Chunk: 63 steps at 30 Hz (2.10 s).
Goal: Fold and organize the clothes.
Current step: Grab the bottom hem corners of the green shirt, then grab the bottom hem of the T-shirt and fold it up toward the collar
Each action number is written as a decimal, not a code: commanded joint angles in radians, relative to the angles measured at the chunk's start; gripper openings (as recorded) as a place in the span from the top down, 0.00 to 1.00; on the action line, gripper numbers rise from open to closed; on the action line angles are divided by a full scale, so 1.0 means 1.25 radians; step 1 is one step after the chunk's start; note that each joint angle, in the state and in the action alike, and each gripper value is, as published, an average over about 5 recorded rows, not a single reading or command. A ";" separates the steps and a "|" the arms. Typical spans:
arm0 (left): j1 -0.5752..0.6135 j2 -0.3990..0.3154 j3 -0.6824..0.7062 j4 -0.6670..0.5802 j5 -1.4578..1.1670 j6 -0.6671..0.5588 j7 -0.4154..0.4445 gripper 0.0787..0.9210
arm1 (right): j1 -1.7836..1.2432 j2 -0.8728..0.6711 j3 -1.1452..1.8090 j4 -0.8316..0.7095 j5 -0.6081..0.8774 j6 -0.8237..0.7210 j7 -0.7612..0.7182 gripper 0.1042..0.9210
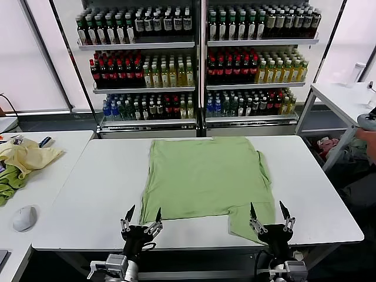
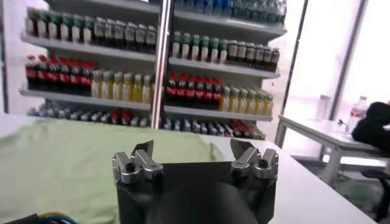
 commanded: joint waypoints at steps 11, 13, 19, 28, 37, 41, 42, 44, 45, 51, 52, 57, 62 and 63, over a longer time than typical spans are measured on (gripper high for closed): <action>-0.180 -0.005 0.032 0.147 -0.089 0.215 -0.112 0.12 | 0.025 0.002 0.000 -0.063 0.020 -0.161 0.038 0.12; -0.187 -0.007 0.032 0.159 -0.087 0.216 -0.117 0.12 | 0.029 0.003 -0.003 -0.075 0.023 -0.165 0.039 0.12; -0.179 -0.010 0.031 0.165 -0.104 0.216 -0.122 0.12 | 0.036 0.016 -0.014 -0.099 0.060 -0.171 0.044 0.22; -0.133 -0.024 0.043 0.136 -0.156 0.216 -0.128 0.29 | 0.034 0.021 -0.008 -0.128 0.147 -0.197 0.051 0.54; -0.125 -0.033 0.046 0.130 -0.159 0.214 -0.129 0.61 | 0.027 0.021 -0.014 -0.123 0.178 -0.203 0.033 0.85; -0.123 -0.024 0.039 0.119 -0.164 0.207 -0.125 0.75 | 0.022 0.008 -0.007 -0.108 0.184 -0.192 0.018 0.96; -0.122 -0.022 0.037 0.114 -0.166 0.204 -0.123 0.78 | 0.020 0.004 -0.003 -0.103 0.185 -0.186 0.013 0.97; -0.118 -0.016 0.033 0.099 -0.168 0.193 -0.120 0.85 | 0.016 -0.005 0.006 -0.089 0.186 -0.167 0.003 0.97; -0.115 -0.014 0.031 0.089 -0.168 0.188 -0.118 0.88 | 0.014 -0.011 0.012 -0.080 0.186 -0.154 -0.002 0.97; -0.100 0.011 0.014 0.015 -0.168 0.164 -0.104 0.97 | 0.012 -0.053 0.061 -0.014 0.190 -0.071 -0.027 0.97; -0.099 0.016 0.012 0.005 -0.168 0.161 -0.101 0.97 | 0.014 -0.061 0.070 -0.005 0.194 -0.063 -0.029 0.97; -0.114 0.044 0.009 -0.020 -0.169 0.156 -0.090 0.97 | 0.052 -0.097 0.098 0.017 0.221 -0.051 -0.028 0.97; -0.157 0.071 0.024 0.002 -0.172 0.154 -0.085 0.97 | 0.139 -0.128 0.099 -0.010 0.253 -0.067 -0.017 0.97; -0.167 0.076 0.030 0.011 -0.173 0.154 -0.084 0.97 | 0.160 -0.134 0.095 -0.021 0.257 -0.070 -0.014 0.97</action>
